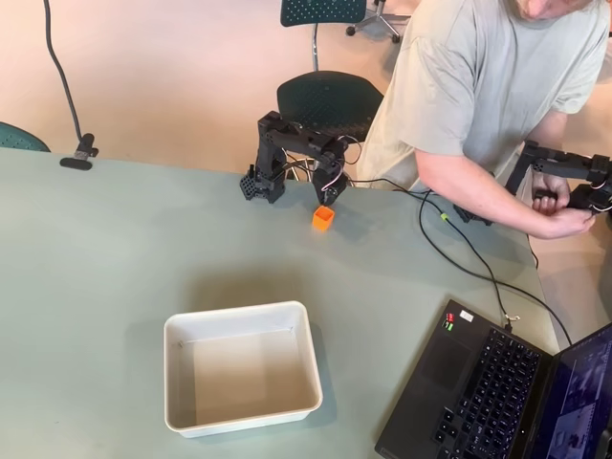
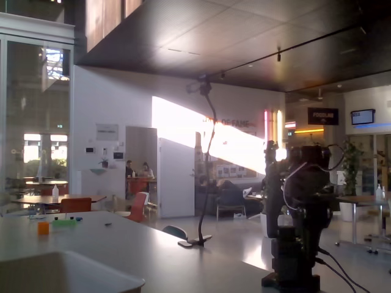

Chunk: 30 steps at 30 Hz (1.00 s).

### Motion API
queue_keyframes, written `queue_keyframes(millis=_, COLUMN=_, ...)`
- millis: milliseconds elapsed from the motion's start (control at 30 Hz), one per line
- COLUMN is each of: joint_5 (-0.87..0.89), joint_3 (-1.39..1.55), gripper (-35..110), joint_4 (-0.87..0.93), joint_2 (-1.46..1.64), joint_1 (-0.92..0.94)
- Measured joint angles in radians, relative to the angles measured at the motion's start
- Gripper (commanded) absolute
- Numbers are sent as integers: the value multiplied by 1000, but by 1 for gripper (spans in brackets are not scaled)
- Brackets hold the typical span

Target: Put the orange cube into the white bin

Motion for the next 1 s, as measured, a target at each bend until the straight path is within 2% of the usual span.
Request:
queue_keyframes(millis=167, joint_5=3, joint_3=0, gripper=1, joint_4=5, joint_2=-80, joint_1=-83)
queue_keyframes(millis=567, joint_5=55, joint_3=-6, gripper=3, joint_4=-41, joint_2=-225, joint_1=-94)
queue_keyframes(millis=1000, joint_5=110, joint_3=-6, gripper=36, joint_4=-43, joint_2=-225, joint_1=-92)
